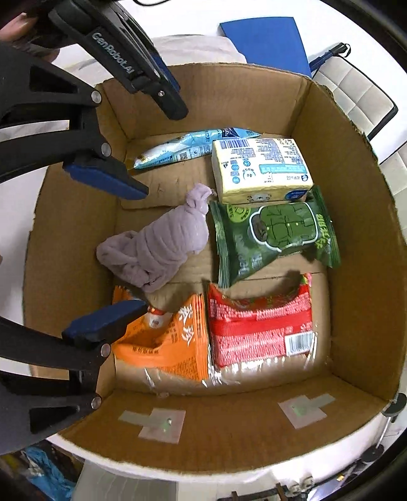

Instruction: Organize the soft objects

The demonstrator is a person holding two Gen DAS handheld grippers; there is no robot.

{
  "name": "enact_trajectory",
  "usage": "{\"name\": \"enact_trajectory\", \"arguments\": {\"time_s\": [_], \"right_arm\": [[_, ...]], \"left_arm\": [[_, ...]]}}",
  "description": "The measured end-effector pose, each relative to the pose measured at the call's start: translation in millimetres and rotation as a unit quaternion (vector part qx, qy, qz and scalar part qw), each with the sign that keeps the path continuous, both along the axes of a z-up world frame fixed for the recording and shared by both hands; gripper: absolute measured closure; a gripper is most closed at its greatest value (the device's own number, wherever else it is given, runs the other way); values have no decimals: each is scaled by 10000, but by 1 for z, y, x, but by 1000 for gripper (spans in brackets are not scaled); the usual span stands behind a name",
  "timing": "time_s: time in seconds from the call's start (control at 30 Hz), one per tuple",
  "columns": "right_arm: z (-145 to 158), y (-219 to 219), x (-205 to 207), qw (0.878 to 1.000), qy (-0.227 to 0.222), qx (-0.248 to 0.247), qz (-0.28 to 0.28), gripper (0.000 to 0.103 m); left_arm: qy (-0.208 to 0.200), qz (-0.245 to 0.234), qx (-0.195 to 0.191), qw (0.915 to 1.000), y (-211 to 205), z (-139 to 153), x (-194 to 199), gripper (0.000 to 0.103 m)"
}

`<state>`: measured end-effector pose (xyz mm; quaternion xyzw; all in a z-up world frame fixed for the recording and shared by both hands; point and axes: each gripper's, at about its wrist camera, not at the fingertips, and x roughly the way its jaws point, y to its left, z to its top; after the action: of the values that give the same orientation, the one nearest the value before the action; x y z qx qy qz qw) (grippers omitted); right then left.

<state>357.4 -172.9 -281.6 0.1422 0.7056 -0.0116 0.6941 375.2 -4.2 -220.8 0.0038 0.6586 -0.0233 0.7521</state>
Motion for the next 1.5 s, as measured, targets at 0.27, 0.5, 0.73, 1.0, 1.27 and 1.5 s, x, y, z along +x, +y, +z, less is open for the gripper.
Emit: {"name": "enact_trajectory", "arguments": {"time_s": [0.27, 0.5, 0.73, 1.0, 1.27, 1.5], "right_arm": [[22, -10, -10, 9986, -151, -479, 140, 34], [42, -17, -20, 9954, -460, -833, 140, 0], [59, -22, -28, 9932, -623, -977, 103, 0], [97, -26, -55, 9899, -991, -1009, 51, 0], [175, -29, -116, 9788, -1751, -1059, -7, 0], [242, -29, -175, 9697, -2230, -995, -15, 0]], "left_arm": [[-460, -150, 88, 9988, -4, 26, -14, 27], [-641, -215, 177, 9976, -8, 43, -21, 7], [-765, -167, 163, 9968, -7, 56, -32, 6], [-1136, -160, 73, 9934, -7, 98, -66, 6], [-1722, -212, -22, 9848, -6, 172, -132, 6], [-1942, -247, -137, 9805, 2, 220, -182, 6]]}}
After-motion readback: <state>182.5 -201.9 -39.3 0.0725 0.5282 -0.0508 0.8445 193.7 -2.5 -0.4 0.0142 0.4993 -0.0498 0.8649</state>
